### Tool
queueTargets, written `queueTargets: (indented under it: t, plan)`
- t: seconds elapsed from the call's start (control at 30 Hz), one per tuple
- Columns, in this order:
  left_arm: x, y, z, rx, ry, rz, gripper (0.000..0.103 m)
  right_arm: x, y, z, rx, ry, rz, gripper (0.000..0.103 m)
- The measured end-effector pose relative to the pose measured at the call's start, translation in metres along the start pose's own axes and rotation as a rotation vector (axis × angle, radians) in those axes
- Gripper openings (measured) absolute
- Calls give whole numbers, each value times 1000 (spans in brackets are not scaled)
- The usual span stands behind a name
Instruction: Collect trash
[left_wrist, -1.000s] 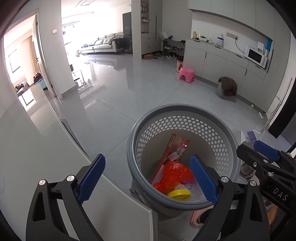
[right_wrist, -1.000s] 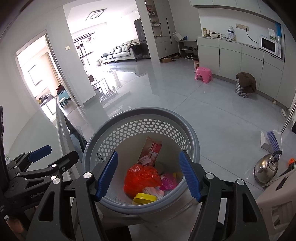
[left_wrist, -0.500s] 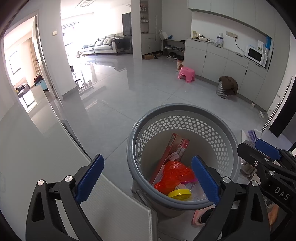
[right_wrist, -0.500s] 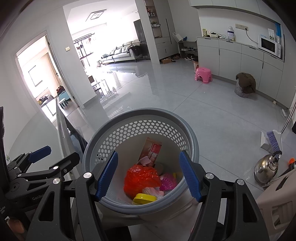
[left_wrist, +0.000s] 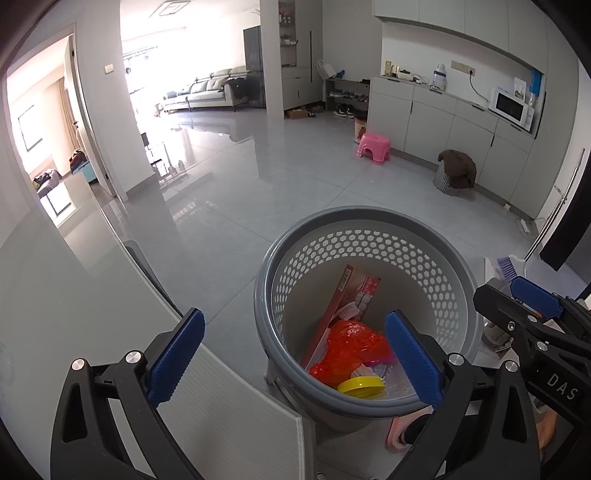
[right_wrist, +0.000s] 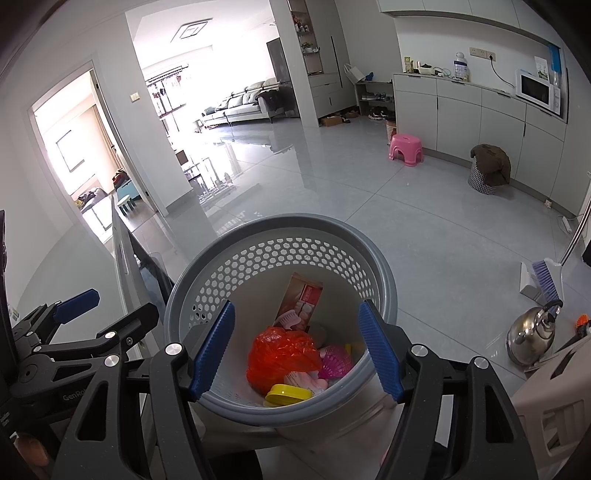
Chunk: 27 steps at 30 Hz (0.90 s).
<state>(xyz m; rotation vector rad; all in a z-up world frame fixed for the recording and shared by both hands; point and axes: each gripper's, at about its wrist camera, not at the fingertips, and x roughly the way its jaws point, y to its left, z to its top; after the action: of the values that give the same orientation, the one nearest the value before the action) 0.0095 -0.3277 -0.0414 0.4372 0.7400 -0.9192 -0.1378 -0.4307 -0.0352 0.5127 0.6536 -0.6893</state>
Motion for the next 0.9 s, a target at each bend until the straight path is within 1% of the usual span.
queueTargets:
  t: [0.37,0.9]
  plan:
    - [4,2,-1,-6,11,13,97,0,0,0,-1,0,0,67]
    - [1,4,-3,-6,-5,21,97,0,1,0,-2,1,1,67]
